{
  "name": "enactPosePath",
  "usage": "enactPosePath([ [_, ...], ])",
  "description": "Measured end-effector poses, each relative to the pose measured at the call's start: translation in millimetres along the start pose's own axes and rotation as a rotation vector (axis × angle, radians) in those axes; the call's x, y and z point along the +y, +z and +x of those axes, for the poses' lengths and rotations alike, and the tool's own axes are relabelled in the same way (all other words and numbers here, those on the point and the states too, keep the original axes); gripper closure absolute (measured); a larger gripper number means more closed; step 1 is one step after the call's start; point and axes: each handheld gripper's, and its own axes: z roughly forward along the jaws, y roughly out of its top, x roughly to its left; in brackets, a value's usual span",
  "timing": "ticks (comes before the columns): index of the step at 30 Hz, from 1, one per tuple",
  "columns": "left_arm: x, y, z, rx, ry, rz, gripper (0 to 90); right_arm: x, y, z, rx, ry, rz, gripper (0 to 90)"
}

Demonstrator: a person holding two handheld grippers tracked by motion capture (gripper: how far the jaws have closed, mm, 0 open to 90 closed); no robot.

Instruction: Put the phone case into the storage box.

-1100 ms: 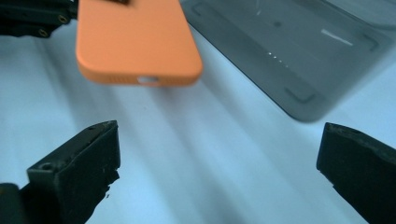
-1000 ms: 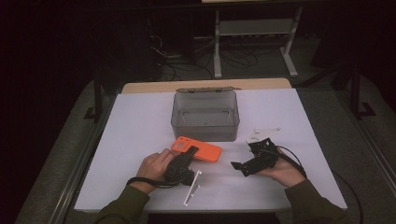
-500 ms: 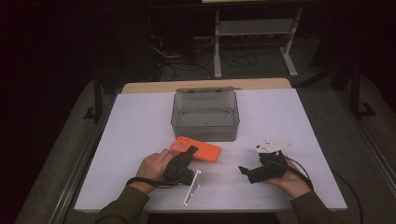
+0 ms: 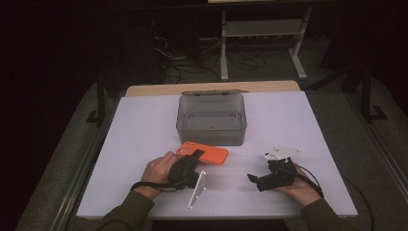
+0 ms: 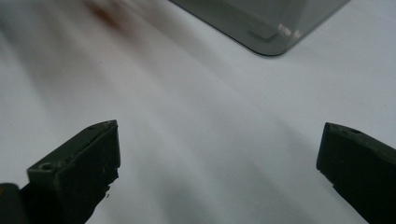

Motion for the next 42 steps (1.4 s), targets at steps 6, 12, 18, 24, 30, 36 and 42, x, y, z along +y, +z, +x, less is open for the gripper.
enactPosePath([
  [6, -1.3, 0.3, 2.6, -0.016, -0.039, -0.002, 79.4, -0.1, 1.2, 1.1, 0.002, -0.008, 0.003, 0.0],
  [12, -2.7, 0.9, 6.7, -0.034, -0.094, -0.003, 79.4, 0.0, 1.3, 1.3, 0.006, -0.013, 0.001, 0.0],
  [18, -5.3, 1.3, 10.1, -0.052, -0.144, -0.007, 79.4, 0.0, 1.4, 1.1, 0.007, -0.013, 0.000, 0.0],
  [24, -7.6, 1.2, 13.3, -0.064, -0.187, -0.011, 79.4, -0.1, 1.6, 1.3, 0.007, -0.014, 0.003, 0.0],
  [30, -10.7, 1.4, 17.0, -0.075, -0.245, -0.022, 79.4, 0.0, 0.8, 0.9, 0.007, -0.013, 0.001, 0.0],
  [36, -12.3, 1.6, 18.7, -0.081, -0.276, -0.029, 79.4, 0.0, 0.6, 0.9, 0.008, -0.015, -0.001, 0.0],
  [42, -13.4, 1.6, 20.2, -0.092, -0.299, -0.033, 79.3, 0.0, 0.5, 1.1, 0.010, -0.014, -0.002, 0.0],
])
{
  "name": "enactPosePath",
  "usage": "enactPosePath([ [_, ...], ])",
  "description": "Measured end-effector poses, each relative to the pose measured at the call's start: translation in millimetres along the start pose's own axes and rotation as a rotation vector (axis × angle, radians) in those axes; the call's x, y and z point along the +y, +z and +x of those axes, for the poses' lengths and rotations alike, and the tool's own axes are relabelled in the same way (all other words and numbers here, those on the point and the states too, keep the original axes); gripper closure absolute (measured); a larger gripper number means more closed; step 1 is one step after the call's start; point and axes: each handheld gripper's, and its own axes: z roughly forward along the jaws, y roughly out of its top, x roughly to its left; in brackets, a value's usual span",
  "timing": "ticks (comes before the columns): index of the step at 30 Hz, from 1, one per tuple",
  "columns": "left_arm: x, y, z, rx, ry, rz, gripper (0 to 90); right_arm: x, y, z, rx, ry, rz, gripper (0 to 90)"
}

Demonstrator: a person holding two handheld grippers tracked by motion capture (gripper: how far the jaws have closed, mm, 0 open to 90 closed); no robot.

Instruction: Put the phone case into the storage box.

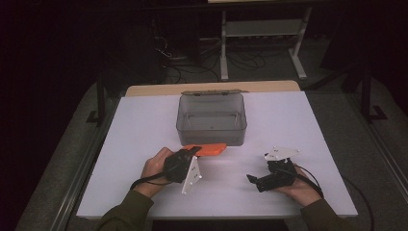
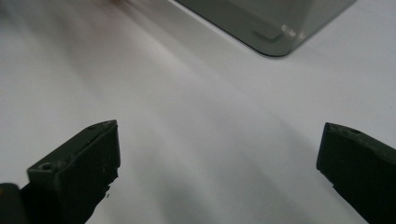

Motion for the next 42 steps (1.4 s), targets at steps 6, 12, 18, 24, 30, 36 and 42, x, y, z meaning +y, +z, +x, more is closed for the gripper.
enactPosePath([
  [6, -0.9, 0.0, 2.0, -0.007, -0.027, 0.000, 79.4, 0.0, 0.0, 0.1, -0.001, -0.001, 0.000, 0.0],
  [12, -3.1, 0.1, 5.8, -0.018, -0.077, -0.001, 79.3, 0.1, -0.3, 0.5, -0.004, 0.000, -0.001, 0.0],
  [18, -6.4, 0.2, 10.4, -0.038, -0.143, -0.010, 79.4, 0.0, -0.1, 0.7, -0.001, -0.002, -0.001, 0.0],
  [24, -8.1, 0.4, 13.0, -0.065, -0.190, -0.016, 79.3, 0.0, -0.1, 0.7, 0.000, -0.004, -0.001, 0.0],
  [30, -11.8, 1.2, 16.3, -0.098, -0.256, -0.022, 79.3, 0.0, -0.1, 0.8, 0.000, -0.004, -0.001, 0.0],
  [36, -15.8, 0.8, 21.0, -0.118, -0.330, -0.040, 79.3, 0.0, -0.3, 1.1, 0.001, -0.003, 0.001, 0.0],
  [42, -18.4, 0.8, 23.6, -0.136, -0.386, -0.048, 79.3, 0.0, -0.2, 0.7, 0.002, -0.005, -0.001, 0.0],
])
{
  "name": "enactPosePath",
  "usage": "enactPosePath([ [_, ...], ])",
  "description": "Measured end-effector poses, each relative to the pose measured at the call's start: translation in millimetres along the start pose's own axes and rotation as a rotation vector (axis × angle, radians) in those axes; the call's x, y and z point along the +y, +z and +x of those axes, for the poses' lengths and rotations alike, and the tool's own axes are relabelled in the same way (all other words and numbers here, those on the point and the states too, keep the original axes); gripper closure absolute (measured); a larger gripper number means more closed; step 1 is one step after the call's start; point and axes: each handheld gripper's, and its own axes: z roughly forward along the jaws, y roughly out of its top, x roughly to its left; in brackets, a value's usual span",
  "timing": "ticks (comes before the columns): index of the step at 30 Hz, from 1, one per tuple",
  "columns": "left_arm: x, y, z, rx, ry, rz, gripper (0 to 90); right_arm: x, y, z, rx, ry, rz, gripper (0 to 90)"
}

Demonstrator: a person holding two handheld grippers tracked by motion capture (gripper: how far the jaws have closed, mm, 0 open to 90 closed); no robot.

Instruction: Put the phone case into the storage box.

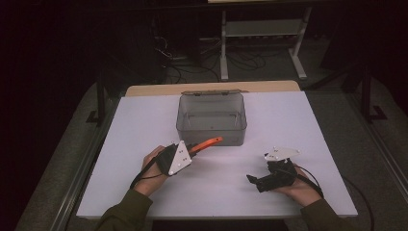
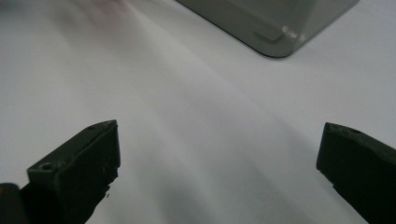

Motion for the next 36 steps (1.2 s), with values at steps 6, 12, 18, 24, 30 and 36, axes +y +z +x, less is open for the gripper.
enactPosePath([
  [6, -1.1, -0.1, 2.8, -0.012, -0.039, -0.003, 79.3, 0.0, 0.1, 0.4, 0.001, 0.000, 0.001, 0.0],
  [12, -2.9, 0.0, 6.9, -0.032, -0.096, -0.008, 79.3, -0.1, 0.5, 0.9, 0.003, 0.000, 0.004, 0.0],
  [18, -5.5, -0.3, 11.5, -0.051, -0.157, -0.010, 79.2, -0.1, 0.3, 0.6, 0.003, -0.001, 0.002, 0.0],
  [24, -8.7, -1.2, 16.5, -0.069, -0.225, -0.032, 79.3, 0.0, 0.3, 0.6, 0.003, 0.000, 0.002, 0.0],
  [30, -12.8, -2.7, 22.5, -0.086, -0.288, -0.043, 79.2, 0.0, 0.4, 0.7, 0.004, 0.001, 0.003, 0.0],
  [36, -16.9, -3.5, 28.2, -0.112, -0.362, -0.061, 79.2, 0.0, 0.2, 0.0, 0.003, 0.001, 0.000, 0.0],
])
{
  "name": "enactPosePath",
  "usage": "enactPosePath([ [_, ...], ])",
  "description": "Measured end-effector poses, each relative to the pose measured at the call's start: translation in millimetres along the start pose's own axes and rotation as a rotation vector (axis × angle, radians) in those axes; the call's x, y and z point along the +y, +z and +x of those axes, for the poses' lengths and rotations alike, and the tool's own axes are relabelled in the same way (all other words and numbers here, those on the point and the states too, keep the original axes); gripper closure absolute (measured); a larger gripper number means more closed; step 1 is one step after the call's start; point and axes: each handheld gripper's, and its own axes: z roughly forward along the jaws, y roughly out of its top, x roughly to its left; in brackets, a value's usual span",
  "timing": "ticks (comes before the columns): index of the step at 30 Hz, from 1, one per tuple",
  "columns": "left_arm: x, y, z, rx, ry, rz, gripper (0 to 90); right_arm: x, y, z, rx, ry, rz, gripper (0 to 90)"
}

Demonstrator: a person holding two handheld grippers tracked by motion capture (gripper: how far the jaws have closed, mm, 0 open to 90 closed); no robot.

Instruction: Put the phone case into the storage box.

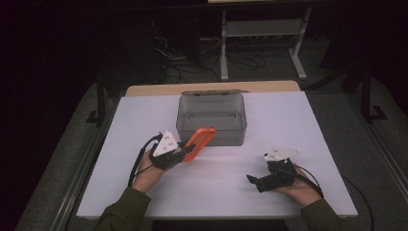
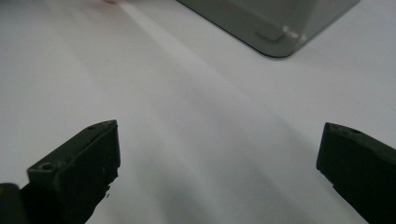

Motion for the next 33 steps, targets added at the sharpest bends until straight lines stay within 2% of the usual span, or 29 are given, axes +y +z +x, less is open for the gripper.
enactPosePath([
  [7, -1.6, -3.7, 7.9, -0.025, -0.080, -0.025, 79.3, 0.0, -0.2, 0.0, 0.000, 0.001, 0.000, 0.0],
  [18, 0.6, -6.3, 11.7, -0.044, -0.097, -0.020, 79.2, 0.1, 0.1, 0.5, -0.001, 0.002, 0.002, 0.0],
  [24, 8.2, -8.2, 14.2, -0.063, -0.098, -0.012, 79.2, 0.2, -0.3, 1.0, -0.002, 0.004, 0.001, 0.0],
  [33, 24.4, -14.2, 24.0, -0.085, -0.115, -0.034, 79.2, 0.4, -0.7, 1.1, -0.001, 0.004, -0.003, 0.0],
])
